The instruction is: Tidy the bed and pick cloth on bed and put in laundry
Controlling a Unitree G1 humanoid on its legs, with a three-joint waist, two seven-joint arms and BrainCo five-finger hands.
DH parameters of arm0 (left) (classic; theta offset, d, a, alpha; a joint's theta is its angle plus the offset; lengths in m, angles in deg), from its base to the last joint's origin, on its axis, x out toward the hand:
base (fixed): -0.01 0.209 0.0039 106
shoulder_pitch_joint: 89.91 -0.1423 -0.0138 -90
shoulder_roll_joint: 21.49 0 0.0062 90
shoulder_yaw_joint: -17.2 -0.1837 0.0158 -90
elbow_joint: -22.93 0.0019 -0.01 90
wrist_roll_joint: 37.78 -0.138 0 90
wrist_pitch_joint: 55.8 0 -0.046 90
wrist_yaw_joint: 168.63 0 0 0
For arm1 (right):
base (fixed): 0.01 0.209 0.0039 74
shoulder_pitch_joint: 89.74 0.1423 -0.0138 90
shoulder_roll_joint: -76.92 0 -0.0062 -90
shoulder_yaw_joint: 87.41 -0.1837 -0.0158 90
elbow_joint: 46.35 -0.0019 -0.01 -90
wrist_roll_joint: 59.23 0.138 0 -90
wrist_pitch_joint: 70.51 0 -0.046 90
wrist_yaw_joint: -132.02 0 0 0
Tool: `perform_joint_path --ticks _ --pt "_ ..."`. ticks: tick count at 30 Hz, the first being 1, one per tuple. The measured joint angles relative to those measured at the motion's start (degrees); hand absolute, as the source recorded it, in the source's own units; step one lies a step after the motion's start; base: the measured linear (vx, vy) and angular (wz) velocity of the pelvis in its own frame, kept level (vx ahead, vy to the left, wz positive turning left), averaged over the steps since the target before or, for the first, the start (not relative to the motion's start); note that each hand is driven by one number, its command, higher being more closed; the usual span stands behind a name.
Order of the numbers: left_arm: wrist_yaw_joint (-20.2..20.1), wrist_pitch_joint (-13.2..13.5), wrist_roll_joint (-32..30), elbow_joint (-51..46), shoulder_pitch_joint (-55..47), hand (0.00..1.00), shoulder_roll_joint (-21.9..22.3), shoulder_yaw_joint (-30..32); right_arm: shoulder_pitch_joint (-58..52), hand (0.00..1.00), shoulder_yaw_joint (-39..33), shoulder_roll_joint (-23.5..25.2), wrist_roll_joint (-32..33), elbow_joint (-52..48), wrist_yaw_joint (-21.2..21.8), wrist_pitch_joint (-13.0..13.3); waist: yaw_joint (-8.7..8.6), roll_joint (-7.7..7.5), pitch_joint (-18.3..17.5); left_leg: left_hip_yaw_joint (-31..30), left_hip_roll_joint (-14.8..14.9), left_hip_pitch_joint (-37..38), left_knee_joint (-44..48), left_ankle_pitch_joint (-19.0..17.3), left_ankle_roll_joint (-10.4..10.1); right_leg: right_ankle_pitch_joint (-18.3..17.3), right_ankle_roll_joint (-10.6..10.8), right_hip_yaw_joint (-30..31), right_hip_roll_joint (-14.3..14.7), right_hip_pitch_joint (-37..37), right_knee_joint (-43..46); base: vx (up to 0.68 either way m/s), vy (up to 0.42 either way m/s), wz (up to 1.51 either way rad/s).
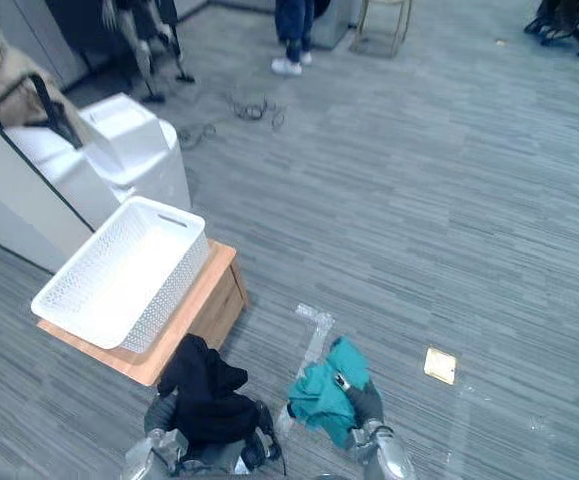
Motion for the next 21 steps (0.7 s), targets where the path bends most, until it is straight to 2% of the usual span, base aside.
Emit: perform_joint_path --ticks 1,3,5,7,8,9,10,12,13,15,18,20,21 --pt "0.0 0.0 0.1 0.1 -0.1 1.00 0.0 0.1 0.0 1.00 0.5 -0.1 -1.5 -0.1 -0.5 0.2 0.31 -0.04 0.0 1.2 0.3 1.4 0.6 -1.4 0.0 1.2 0.2 0.2 0.1 0.8 1.1 0.29 0.060 -0.02" --pt "0.1 0.0 0.0 -0.1 -0.8 1.00 0.3 0.1 0.1 1.00 0.7 -0.3 -3.0 -0.2 -0.7 0.5 1.23 0.69 -0.5 1.1 0.6 4.4 -0.9 -4.5 -2.2 1.8 0.3 0.7 -0.5 -0.6 7.5 0.29 0.070 -0.07" --pt "0.3 -0.1 -0.5 -0.2 -1.1 1.00 0.0 -0.1 -0.1 1.00 1.6 -0.3 -3.8 -1.5 -1.4 0.2 1.59 0.27 -1.1 0.3 -0.5 7.4 -4.3 -5.0 -3.2 1.6 0.7 1.8 -2.7 -5.0 20.4 0.27 0.065 0.14" --pt "0.9 -0.2 -2.9 -0.4 -1.6 1.00 -0.7 -0.2 -0.7 1.00 3.7 -0.3 -4.1 -4.7 -2.1 0.1 0.87 -1.91 -1.8 -3.3 -3.0 9.6 -6.9 -5.5 -4.1 4.0 4.3 5.6 -7.2 -14.6 41.9 0.24 0.026 0.56" --pt "1.4 -0.3 -3.6 -0.4 -1.6 1.00 -1.0 -0.4 -0.7 1.00 4.0 -0.4 -4.5 -5.1 -2.1 0.1 0.43 -2.16 -1.7 -5.0 -3.5 10.4 -7.2 -5.8 -4.3 3.2 3.2 6.2 -8.2 -16.9 47.0 0.22 -0.019 1.00" --pt "2.7 -0.3 -4.5 -0.4 -2.0 1.00 -1.5 -1.6 -1.0 1.00 4.0 -0.4 -5.3 -5.3 -2.2 -0.1 -0.55 -1.84 -1.5 -8.1 -3.7 12.3 -7.5 -6.5 -5.0 0.7 0.9 5.8 -9.3 -19.7 52.7 0.22 -0.024 1.23" --pt "3.2 -0.3 -4.6 -0.4 -2.2 1.00 -2.0 -3.0 -1.6 1.00 4.5 -0.4 -5.5 -5.6 -2.3 -0.2 -1.09 -1.35 -1.4 -11.4 -3.7 14.2 -8.0 -6.6 -5.4 -1.0 -0.8 5.9 -9.5 -22.3 54.6 0.28 -0.034 1.36" --pt "3.6 -0.3 -4.7 -0.4 -2.1 1.00 -2.9 -5.0 -3.1 1.00 5.1 -0.4 -5.4 -6.8 -2.5 -0.1 -2.32 -0.75 -1.0 -17.7 -3.5 16.3 -8.0 -7.0 -5.7 -3.4 -1.8 7.3 -9.7 -26.9 52.7 0.25 -0.078 1.66" --pt "3.9 -0.3 -4.9 -0.4 -1.8 1.00 -3.1 -5.2 -3.4 1.00 5.5 -0.5 -5.4 -6.9 -2.8 -0.1 -2.81 -0.77 -1.0 -20.5 -3.2 16.8 -8.0 -7.2 -5.7 -4.2 -1.7 8.4 -9.6 -28.8 49.4 0.29 -0.184 2.26" --pt "4.3 -0.3 -5.0 -0.2 -1.6 1.00 -3.4 -5.0 -3.5 1.00 5.9 -0.7 -5.2 -6.6 -3.3 0.5 -3.57 -0.37 -0.7 -28.0 -1.4 17.9 -6.8 -7.4 -6.1 -4.1 -1.4 12.6 -7.4 -30.7 36.4 0.27 -0.227 1.99" --pt "4.0 0.0 -5.7 0.2 -1.6 1.00 -4.9 -5.0 -3.6 1.00 6.1 -0.7 -4.8 -6.6 -3.2 2.3 -3.53 -0.27 -0.7 -37.9 0.9 17.6 -5.6 -8.5 -8.5 -0.8 0.5 22.1 -3.3 -31.1 17.8 0.27 -0.320 1.67" --pt "3.4 1.1 -7.2 1.2 -2.4 1.00 -5.6 -4.3 -3.6 1.00 7.1 -0.5 -3.2 -7.0 -3.1 4.2 -3.10 -1.62 -0.7 -42.9 1.1 17.6 -3.3 -10.6 -11.8 2.3 0.9 27.0 -2.2 -29.9 7.9 0.33 -0.431 1.43" --pt "2.9 1.9 -7.3 1.0 -3.4 1.00 -6.2 -4.2 -4.2 1.00 7.9 -0.1 -2.6 -8.4 -2.8 4.4 -2.67 -3.73 -1.1 -43.8 0.3 17.5 -1.3 -12.5 -13.0 4.2 1.0 28.3 -2.9 -29.5 6.5 0.33 -0.469 1.07"
